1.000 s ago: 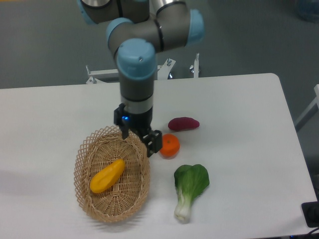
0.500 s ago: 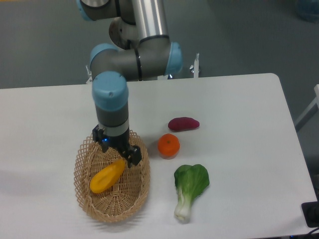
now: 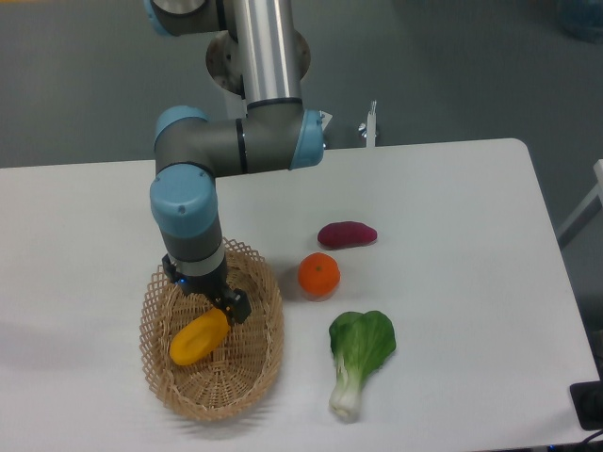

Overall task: Pick up the mango from the basket
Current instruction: 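Lower the gripper onto the yellow mango inside the basket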

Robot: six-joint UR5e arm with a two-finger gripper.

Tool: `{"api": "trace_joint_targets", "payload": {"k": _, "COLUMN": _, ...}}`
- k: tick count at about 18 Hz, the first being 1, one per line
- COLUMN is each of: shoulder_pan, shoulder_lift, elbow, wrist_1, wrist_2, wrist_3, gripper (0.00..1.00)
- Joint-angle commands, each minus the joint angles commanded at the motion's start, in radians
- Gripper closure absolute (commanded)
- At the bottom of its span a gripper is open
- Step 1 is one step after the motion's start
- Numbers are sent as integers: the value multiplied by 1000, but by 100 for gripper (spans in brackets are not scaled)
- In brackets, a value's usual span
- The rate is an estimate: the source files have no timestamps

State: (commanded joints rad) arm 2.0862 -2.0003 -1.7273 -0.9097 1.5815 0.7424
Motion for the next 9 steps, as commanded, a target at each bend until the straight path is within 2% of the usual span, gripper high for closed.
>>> {"api": "trace_joint_targets", "payload": {"k": 2, "shoulder_pan": -2, "shoulder_lift": -8, "elbow": 3, "wrist_1": 3, "wrist_2": 2, "wrist_3": -2, "gripper": 0}}
{"api": "trace_joint_targets", "payload": {"k": 5, "shoulder_pan": -11, "shoulder_lift": -26, "elbow": 2, "wrist_1": 43, "wrist_2": 8, "wrist_3": -17, "gripper": 0}}
{"api": "trace_joint_targets", "payload": {"k": 9, "shoulder_pan": -12, "shoulder_lift": -37, "elbow": 3, "wrist_1": 46, "wrist_2": 8, "wrist_3": -29, "gripper": 0}}
